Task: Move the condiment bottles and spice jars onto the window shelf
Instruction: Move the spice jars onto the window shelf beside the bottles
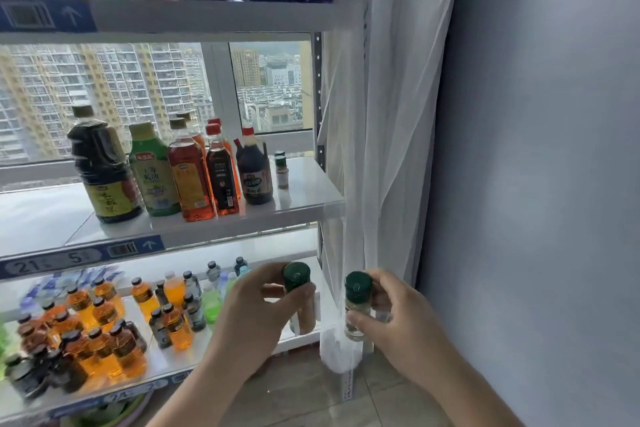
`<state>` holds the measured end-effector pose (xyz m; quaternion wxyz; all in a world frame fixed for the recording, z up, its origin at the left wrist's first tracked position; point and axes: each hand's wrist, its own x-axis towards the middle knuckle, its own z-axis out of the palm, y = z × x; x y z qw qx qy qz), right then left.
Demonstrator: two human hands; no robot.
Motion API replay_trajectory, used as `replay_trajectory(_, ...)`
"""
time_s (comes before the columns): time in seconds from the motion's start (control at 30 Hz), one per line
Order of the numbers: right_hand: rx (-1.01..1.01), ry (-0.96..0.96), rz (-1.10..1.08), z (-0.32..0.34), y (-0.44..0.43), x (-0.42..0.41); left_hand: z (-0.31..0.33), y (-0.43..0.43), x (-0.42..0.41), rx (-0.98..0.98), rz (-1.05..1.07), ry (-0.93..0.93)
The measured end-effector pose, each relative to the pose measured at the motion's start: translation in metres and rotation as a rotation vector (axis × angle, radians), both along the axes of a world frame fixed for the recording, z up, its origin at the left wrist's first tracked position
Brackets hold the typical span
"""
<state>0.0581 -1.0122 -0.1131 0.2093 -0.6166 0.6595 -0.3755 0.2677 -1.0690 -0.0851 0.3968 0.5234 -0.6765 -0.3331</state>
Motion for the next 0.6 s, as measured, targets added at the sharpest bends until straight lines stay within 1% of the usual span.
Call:
replay_trajectory(0.27,0.023,-0.002,-0.007,-0.002,-0.107,0.001,-0.004,-0.098,0.001,0.018,0.017,0.041)
replay_trajectory(0.6,-0.084,-0.036,-0.063,0.000,-0.252,0.040,-0.004,-0.241,0.034,0.030,-0.084,0.042)
